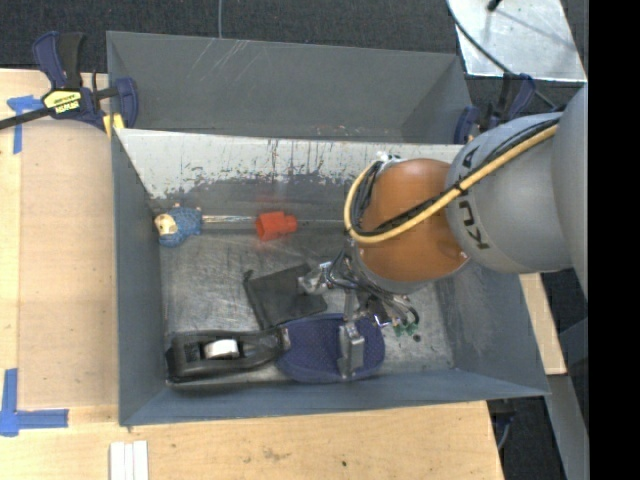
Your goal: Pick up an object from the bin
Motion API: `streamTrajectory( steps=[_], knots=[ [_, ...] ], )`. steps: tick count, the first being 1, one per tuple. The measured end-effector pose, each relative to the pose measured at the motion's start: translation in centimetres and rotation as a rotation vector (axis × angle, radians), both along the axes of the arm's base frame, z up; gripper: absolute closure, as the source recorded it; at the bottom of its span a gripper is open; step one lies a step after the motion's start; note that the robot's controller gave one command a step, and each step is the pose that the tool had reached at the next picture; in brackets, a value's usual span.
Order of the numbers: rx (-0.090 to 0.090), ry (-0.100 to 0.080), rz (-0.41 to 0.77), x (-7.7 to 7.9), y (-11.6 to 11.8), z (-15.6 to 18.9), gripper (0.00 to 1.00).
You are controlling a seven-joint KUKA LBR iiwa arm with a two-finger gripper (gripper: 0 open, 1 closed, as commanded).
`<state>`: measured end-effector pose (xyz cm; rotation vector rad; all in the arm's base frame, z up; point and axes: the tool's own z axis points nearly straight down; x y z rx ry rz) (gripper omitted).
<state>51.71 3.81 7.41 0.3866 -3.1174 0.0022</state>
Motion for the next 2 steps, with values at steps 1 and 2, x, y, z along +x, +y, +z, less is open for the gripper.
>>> streamTrajectory(
  steps=[1, 2],
  knots=[
    [0.005, 0.003, -0.178, 3.5, -1.9, 0.1, 0.00],
    [0.004, -0.025, -0.248, -0.5, -0.5, 0.2, 0.00]
  ],
)
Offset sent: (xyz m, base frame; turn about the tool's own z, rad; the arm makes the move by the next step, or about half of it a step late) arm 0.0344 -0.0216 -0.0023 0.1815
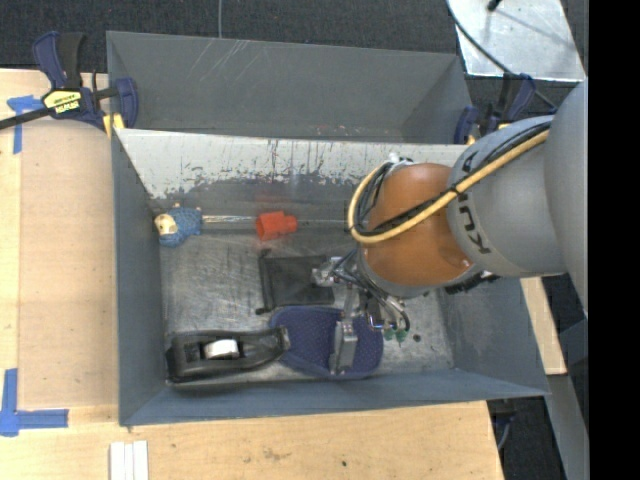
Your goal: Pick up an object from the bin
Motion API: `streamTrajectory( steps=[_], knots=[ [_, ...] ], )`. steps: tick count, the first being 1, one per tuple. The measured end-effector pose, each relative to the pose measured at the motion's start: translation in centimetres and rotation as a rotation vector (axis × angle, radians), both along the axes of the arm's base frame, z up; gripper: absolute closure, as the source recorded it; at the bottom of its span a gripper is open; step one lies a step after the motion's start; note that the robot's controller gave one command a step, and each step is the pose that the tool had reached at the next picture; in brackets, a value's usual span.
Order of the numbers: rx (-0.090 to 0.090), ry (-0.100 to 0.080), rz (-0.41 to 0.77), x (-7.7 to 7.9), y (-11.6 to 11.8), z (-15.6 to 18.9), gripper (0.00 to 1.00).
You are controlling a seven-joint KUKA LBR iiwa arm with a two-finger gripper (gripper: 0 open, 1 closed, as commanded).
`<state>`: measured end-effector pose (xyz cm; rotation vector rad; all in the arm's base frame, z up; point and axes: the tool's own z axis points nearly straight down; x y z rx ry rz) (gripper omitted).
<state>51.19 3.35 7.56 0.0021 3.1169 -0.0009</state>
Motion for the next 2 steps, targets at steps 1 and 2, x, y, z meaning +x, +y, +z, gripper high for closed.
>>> streamTrajectory(
  steps=[1, 2],
  knots=[
    [0.005, 0.021, -0.278, 5.2, -1.0, 0.8, 0.00],
    [-0.001, 0.022, -0.320, 5.8, 0.1, -0.1, 0.00]
  ],
)
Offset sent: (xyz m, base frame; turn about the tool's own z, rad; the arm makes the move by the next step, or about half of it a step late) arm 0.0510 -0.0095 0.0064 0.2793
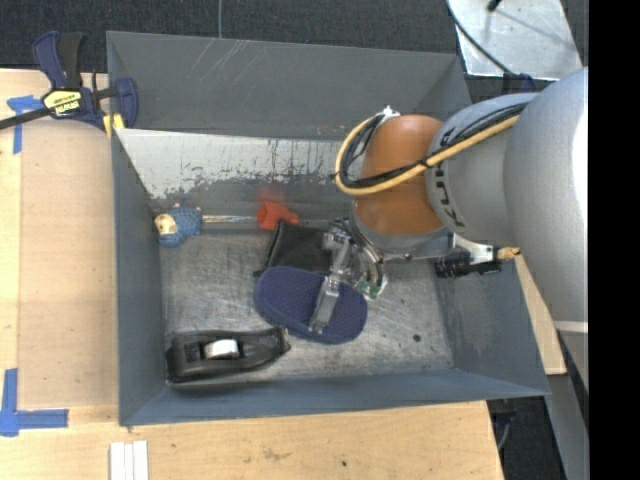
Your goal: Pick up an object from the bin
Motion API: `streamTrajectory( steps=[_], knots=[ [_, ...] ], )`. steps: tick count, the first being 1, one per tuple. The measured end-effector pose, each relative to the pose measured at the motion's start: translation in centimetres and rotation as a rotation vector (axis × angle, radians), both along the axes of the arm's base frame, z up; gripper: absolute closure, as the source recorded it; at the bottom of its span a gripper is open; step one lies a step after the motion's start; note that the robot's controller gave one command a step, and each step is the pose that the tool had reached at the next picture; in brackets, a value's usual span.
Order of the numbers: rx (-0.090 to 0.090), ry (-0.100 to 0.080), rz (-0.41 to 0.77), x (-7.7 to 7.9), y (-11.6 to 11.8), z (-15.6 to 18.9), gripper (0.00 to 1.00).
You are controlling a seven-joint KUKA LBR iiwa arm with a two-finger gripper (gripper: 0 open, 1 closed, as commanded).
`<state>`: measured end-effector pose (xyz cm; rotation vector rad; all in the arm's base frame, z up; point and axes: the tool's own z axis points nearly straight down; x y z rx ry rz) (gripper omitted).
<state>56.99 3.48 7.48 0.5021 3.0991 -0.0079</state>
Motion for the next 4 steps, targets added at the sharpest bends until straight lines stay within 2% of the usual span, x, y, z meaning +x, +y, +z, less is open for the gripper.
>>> streamTrajectory(
  steps=[1, 2, 3, 4],
  knots=[
    [0.007, 0.004, -0.098, 2.4, 0.3, 0.0, 0.00],
    [0.004, 0.003, -0.204, 3.6, 1.2, 0.0, 0.00],
    [0.010, -0.002, -0.606, 3.3, 2.1, 0.0, 0.00],
    [0.014, -0.013, -0.605, 3.6, 2.1, 0.5, 1.00]
  ],
)
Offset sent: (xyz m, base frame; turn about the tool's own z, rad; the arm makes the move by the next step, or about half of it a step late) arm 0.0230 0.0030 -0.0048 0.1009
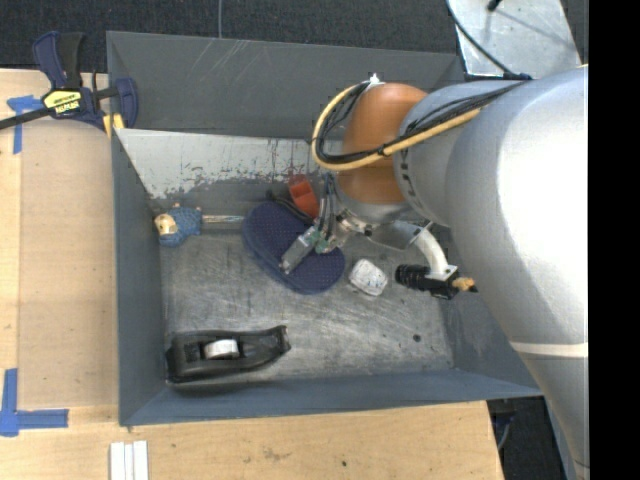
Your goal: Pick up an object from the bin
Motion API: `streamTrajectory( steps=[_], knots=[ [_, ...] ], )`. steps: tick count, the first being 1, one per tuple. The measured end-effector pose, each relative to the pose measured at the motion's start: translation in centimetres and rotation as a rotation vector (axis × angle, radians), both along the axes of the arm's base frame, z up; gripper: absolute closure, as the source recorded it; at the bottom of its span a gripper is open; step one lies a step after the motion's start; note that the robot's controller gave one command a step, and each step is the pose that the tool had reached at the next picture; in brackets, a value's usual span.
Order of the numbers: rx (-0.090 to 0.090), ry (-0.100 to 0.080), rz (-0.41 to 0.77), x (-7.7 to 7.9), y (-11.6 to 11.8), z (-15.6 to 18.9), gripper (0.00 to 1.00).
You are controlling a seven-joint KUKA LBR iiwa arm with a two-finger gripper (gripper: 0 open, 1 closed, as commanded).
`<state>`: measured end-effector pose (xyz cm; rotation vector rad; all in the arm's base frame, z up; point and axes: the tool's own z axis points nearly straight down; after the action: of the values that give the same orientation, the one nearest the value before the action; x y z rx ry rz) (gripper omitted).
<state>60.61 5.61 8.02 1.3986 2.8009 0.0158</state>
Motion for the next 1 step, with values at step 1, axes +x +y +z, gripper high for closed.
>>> streamTrajectory(
  steps=[1],
  knots=[
    [0.004, 0.013, -0.053, 0.54, -0.06, -0.09, 1.00]
  ],
)
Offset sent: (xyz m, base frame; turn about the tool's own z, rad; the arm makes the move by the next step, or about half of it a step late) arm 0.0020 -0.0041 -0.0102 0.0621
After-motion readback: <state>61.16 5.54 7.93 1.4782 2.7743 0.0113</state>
